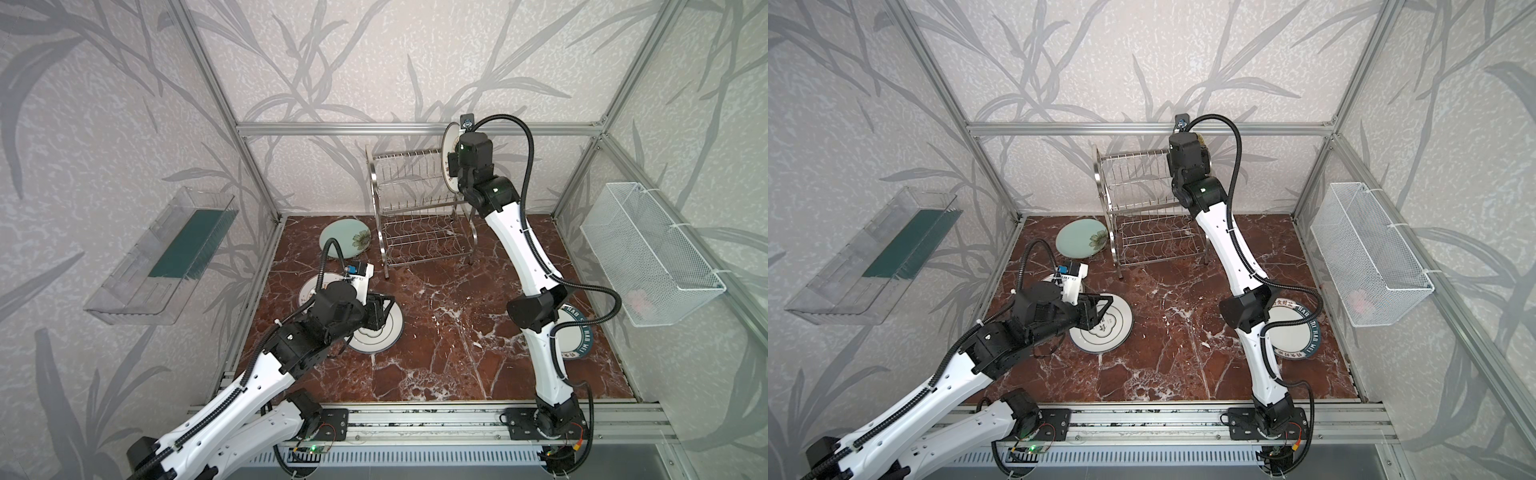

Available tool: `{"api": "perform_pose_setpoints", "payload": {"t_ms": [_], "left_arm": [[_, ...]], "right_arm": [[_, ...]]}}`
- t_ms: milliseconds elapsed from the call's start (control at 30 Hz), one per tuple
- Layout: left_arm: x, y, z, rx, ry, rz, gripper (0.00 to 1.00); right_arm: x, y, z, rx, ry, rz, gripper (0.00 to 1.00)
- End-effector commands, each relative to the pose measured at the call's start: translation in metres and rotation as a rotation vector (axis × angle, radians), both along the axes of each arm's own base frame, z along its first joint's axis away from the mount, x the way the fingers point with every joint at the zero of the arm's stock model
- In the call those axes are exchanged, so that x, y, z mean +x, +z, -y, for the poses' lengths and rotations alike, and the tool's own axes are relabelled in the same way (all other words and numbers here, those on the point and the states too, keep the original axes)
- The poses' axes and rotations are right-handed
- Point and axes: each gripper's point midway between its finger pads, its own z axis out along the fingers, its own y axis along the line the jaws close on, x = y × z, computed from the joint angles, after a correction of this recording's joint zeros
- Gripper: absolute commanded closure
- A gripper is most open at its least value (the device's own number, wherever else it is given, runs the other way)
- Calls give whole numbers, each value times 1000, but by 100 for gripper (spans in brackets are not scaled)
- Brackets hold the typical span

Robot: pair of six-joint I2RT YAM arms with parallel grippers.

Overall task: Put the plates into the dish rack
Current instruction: 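Lower the sunburst plate into the rack's upper tier beside the bamboo tray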

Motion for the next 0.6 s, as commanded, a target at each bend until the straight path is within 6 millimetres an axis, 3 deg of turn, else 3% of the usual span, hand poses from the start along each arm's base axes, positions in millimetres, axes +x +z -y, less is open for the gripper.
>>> {"api": "perform_pose_setpoints", "payload": {"t_ms": [0, 567], "left_arm": [[-2, 5, 1, -19, 0, 1, 54], [-2, 0, -1, -9, 5, -1, 54]], "right_arm": [[-20, 47, 11, 70, 5, 97, 100], [-13, 22, -4, 72, 68, 29, 100]]}}
